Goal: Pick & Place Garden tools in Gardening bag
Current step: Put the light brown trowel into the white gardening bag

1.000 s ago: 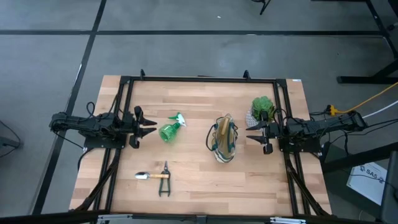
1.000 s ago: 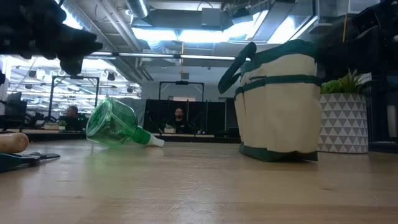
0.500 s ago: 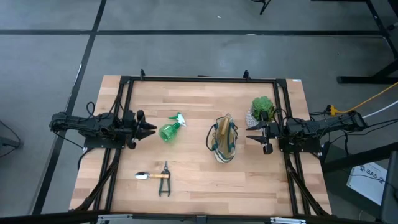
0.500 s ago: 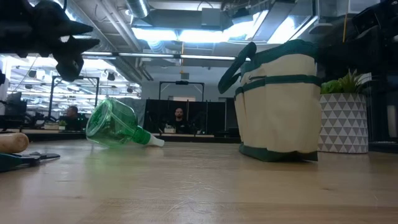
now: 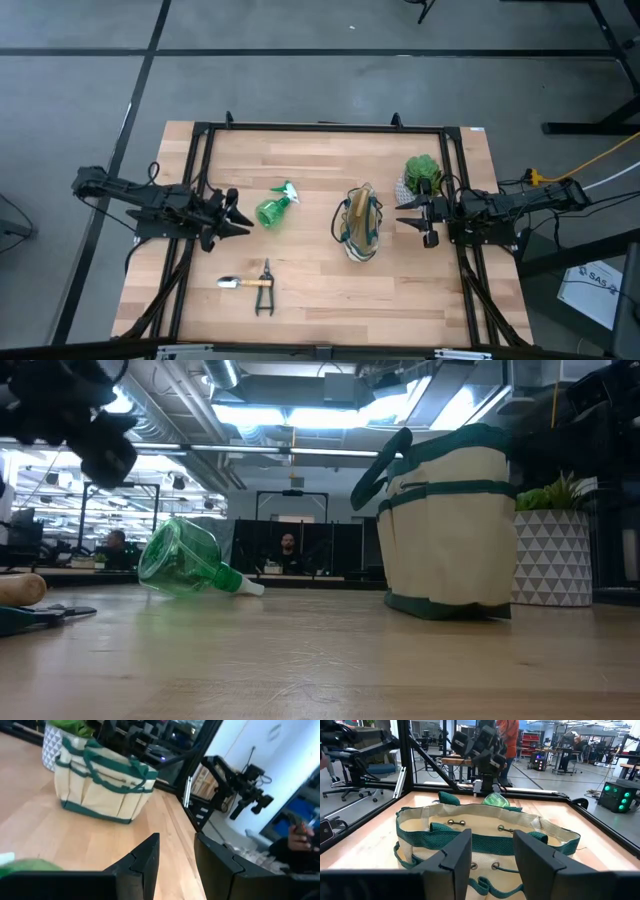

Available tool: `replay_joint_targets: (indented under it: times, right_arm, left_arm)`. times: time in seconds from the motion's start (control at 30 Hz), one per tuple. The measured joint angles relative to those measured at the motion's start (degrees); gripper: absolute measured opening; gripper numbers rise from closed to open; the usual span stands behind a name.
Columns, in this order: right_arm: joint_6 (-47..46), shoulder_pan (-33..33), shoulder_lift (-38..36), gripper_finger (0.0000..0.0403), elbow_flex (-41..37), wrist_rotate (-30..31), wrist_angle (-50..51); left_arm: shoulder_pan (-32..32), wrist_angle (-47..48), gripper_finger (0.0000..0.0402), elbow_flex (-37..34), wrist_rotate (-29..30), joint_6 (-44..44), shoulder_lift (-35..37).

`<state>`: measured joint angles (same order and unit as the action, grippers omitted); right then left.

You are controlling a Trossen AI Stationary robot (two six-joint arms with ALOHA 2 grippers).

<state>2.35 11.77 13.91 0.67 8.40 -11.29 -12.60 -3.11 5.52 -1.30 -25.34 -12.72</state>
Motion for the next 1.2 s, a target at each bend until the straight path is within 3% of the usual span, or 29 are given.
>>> replay_joint_targets:
  times: [0.33, 0.63, 0.83, 1.2]
  right_arm:
    - [0.0, 0.0, 0.0, 0.0147, 0.0, 0.0, 0.1]
    - [0.0, 0.0, 0.0, 0.0147, 0.0, 0.0, 1.0]
    - [0.0, 0.0, 0.0, 0.0146, 0.0, 0.0, 1.0]
    - [0.0, 0.0, 0.0, 0.0146, 0.0, 0.0, 1.0]
  left_arm:
    - [-7.3, 1.0, 0.0118, 17.2, 3.2, 8.7, -22.6]
    - [-13.2, 12.1, 0.0118, 30.9, 3.2, 7.9, -42.6]
    - [-16.6, 14.0, 0.0118, 35.5, 3.2, 4.9, -49.4]
    - [-21.3, 15.9, 0.0123, 35.6, 1.3, -4.2, -54.9]
